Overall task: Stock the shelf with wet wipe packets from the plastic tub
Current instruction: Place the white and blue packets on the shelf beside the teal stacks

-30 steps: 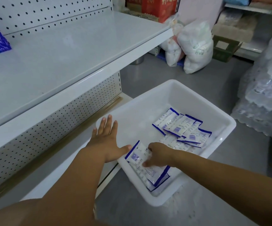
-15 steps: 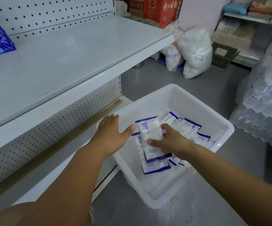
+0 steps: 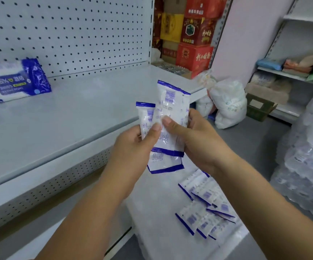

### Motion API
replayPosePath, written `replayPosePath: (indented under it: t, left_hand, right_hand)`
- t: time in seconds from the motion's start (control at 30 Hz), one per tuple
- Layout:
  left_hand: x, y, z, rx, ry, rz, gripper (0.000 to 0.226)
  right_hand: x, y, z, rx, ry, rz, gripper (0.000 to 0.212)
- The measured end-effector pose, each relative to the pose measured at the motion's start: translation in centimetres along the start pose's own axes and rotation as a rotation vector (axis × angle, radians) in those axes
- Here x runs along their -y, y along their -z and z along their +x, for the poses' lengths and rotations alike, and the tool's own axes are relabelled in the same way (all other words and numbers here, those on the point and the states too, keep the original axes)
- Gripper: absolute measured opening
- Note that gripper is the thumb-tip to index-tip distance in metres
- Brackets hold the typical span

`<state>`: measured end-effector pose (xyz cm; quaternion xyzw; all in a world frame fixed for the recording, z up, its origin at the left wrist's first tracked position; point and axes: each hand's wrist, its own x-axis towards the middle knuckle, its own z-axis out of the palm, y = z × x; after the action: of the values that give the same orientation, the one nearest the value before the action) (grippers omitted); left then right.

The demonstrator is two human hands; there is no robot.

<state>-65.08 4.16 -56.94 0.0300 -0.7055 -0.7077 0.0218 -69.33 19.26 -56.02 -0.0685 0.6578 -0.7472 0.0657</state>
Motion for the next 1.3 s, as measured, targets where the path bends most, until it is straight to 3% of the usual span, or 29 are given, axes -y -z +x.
replayPosePath:
  t: [0.17, 0.37, 0.5, 0.63, 0.7, 0.83, 0.97, 1.17, 1.3]
  left_hand:
    - [-1.5, 3.4, 0.8, -0.337, -0.117, -0.07, 0.018]
    - [-2.2, 9.6, 1.9, -0.73, -0.324, -0.062, 0.025]
    - [-2.6, 12.7, 2.3, -0.677, -0.351, -0.219, 0.022]
    - [-2.8, 14.6, 2.6, -0.575, -0.259, -0.379, 0.05]
    - [-2.9, 15.8, 2.5, -0.601, -0.243, -0.389, 0.06]
    - [-2.3, 18.2, 2.1, -0.724, -0.249, -0.39, 0.018]
    - [-1.9, 19.9, 1.7, -0.782, -0.257, -0.433, 0.02]
    - [-1.6, 21.0, 1.1, -0.801, -0.312, -0.392, 0.028]
    - [-1.2, 21.6, 0.8, -0.914, -0.309, -0.21, 0.031]
  right_hand:
    - [2.6, -4.4, 2.9, 0.086, -0.03, 0.102, 0.032]
    - [5.1, -10.8, 6.5, 0.048, 0.159, -0.048, 0.03]
    - [5.0, -15.6, 7.3, 0.196, 0.279, -0.269, 0.023]
    - [3.6, -19.7, 7.3, 0.535, 0.108, -0.231, 0.028]
    - [3.3, -20.8, 7.4, 0.605, 0.03, -0.171, 0.031]
    - [2.9, -21.6, 8.4, 0.53, 0.054, -0.118, 0.025]
    - [2.3, -21.9, 9.7, 0.421, 0.1, -0.273, 0.018]
    - [1.1, -23.4, 9.5, 0.629, -0.01, -0.23, 0.03]
    - [0.2, -24.4, 10.5, 0.585, 0.018, -0.153, 0.022]
